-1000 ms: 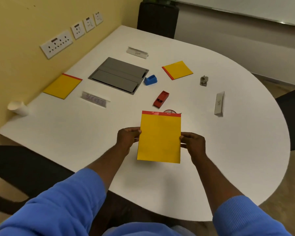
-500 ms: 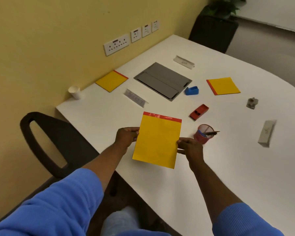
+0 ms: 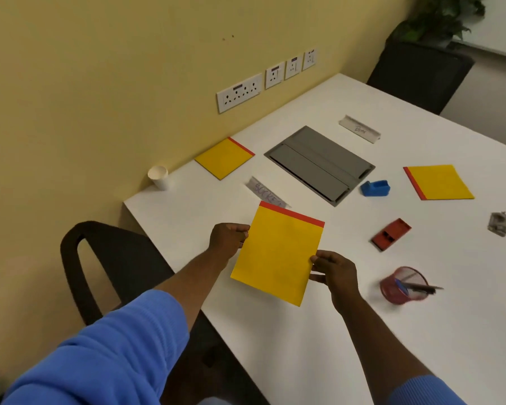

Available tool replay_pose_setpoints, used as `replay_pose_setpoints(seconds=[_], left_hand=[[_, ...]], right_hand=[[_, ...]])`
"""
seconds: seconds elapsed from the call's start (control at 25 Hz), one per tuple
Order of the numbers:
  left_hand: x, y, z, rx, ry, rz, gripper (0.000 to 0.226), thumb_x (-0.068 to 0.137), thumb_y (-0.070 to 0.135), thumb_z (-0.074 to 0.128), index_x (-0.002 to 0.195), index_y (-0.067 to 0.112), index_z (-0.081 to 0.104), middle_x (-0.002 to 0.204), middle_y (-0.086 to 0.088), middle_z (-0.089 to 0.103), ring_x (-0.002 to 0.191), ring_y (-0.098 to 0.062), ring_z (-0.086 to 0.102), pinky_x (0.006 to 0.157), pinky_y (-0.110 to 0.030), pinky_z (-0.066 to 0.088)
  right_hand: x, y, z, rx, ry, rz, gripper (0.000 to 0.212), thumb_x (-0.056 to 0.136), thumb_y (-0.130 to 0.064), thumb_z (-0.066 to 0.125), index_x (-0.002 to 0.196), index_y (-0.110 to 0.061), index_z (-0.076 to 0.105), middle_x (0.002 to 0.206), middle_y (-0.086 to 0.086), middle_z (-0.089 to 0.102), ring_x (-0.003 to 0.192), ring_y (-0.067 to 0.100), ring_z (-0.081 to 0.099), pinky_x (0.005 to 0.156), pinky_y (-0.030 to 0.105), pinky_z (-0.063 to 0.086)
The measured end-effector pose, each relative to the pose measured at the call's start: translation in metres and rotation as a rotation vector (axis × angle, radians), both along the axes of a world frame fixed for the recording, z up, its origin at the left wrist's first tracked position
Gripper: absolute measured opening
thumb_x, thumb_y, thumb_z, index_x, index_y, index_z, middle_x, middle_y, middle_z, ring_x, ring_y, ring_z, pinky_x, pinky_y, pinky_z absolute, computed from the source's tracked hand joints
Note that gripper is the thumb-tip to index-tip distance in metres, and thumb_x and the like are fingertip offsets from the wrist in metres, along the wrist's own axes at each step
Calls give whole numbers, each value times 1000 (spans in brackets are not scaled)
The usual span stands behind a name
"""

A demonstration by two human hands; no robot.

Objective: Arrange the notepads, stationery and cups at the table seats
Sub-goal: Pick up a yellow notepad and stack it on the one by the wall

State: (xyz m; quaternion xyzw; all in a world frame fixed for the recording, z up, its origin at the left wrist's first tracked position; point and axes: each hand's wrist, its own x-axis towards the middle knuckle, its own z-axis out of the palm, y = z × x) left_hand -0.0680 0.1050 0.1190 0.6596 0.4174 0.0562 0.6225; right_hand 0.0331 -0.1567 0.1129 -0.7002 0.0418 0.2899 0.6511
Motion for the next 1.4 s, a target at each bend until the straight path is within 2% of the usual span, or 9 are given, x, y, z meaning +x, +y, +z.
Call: replay_pose_setpoints(seconds=[0.2, 0.44, 0.6, 0.68, 0.84, 1.0, 1.12, 1.24, 1.4], left_hand=[[48, 85, -22, 50, 48, -1, 29, 95, -1, 64, 123, -3, 68, 118, -25, 70, 94, -26, 64, 60, -16, 55], [106, 186, -54, 95, 76, 48, 28, 95, -2, 64, 123, -2, 69, 121, -25, 70, 107, -37, 67, 91, -43, 57], [137, 236, -64, 93, 55, 73, 28, 97, 0, 62, 123, 0, 70, 119, -23, 71, 102, -34, 67, 92, -41, 57], [148, 256, -71, 122, 52, 74, 28, 98, 4, 61, 124, 3, 70, 122, -19, 71, 112, -34, 66, 98, -41, 54], [151, 268, -95, 337, 133, 88, 39, 104, 15, 52, 143, 11, 56, 145, -10, 58, 135, -26, 53, 110, -36, 44], [147, 276, -144, 551, 250, -25, 60, 108, 41, 39, 160, 15, 24, 168, -9, 20, 156, -25, 15, 126, -43, 20], [147, 286, -177, 731, 449, -169, 69, 107, 51, 25, 163, 16, 5, 170, -10, -1, 158, -28, -5, 126, -49, 2], [145, 289, -201, 867, 533, -252, 77, 101, 60, 14, 163, 14, 4, 170, -15, -2, 157, -33, -6, 126, -56, 2], [147, 287, -216, 978, 550, -194, 77, 103, 61, 21, 163, 14, 11, 170, -15, 4, 157, -33, -2, 125, -58, 6]], right_hand=[[42, 89, -15, -24, 34, -43, 15, 92, -1, 69, 107, -1, 73, 101, 18, 75, 94, 37, 73, 74, 46, 63], [99, 199, -31, -1, 35, -45, 14, 94, -2, 67, 106, -7, 73, 105, 11, 76, 95, 31, 74, 67, 39, 63], [139, 255, -43, -12, 9, -26, 19, 95, -6, 66, 113, -4, 72, 105, 16, 75, 96, 34, 73, 67, 38, 61], [158, 282, -46, -17, 14, -44, 16, 95, -5, 67, 110, -4, 72, 102, 17, 74, 93, 34, 73, 67, 40, 61], [189, 328, -50, 7, 11, -124, 10, 95, 0, 66, 98, -7, 72, 92, 13, 74, 82, 24, 73, 61, 33, 61], [217, 371, -65, 5, -6, -159, 14, 94, 2, 65, 92, -10, 71, 87, 9, 73, 77, 19, 73, 61, 32, 61], [236, 402, -80, -9, 7, -223, 20, 95, 4, 62, 87, -12, 70, 85, 7, 73, 78, 22, 73, 67, 38, 63], [254, 425, -94, -31, 37, -269, 21, 95, 5, 61, 86, -12, 70, 84, 6, 73, 80, 23, 73, 67, 38, 62], [269, 455, -116, -65, 47, -157, 20, 96, 3, 54, 91, -14, 63, 89, 6, 66, 78, 21, 67, 76, 37, 62]])
